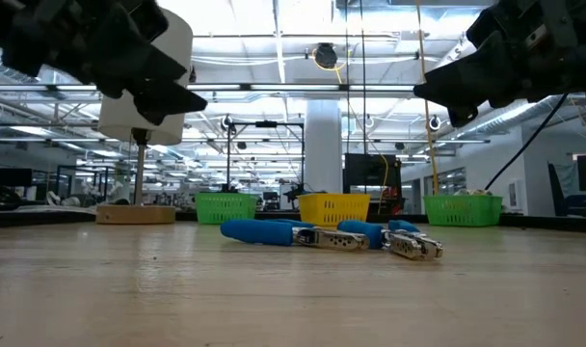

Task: Pick & Place School Supplies
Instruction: Put the blue puncher into the yellow bin

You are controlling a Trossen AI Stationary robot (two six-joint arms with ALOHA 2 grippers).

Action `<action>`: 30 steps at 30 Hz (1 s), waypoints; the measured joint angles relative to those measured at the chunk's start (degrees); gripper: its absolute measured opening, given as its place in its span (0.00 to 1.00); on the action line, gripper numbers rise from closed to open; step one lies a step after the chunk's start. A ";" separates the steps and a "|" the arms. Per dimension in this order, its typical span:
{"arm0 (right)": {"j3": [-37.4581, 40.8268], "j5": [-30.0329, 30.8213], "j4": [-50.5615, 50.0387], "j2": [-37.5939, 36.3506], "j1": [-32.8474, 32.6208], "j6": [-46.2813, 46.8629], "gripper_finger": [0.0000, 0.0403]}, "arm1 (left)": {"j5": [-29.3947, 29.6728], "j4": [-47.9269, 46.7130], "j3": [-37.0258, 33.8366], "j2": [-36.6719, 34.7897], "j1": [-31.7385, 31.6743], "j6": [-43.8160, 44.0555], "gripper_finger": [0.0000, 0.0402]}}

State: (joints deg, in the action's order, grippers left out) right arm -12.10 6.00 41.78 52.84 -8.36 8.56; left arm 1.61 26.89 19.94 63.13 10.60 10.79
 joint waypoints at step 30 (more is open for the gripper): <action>0.00 3.11 4.96 0.00 0.06 0.13 0.29 | 1.64 -25.87 27.58 35.47 11.93 1.09 0.71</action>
State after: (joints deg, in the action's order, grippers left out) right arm -12.10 9.11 46.74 52.84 -8.30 8.68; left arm 3.25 1.02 47.53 98.59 22.53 11.88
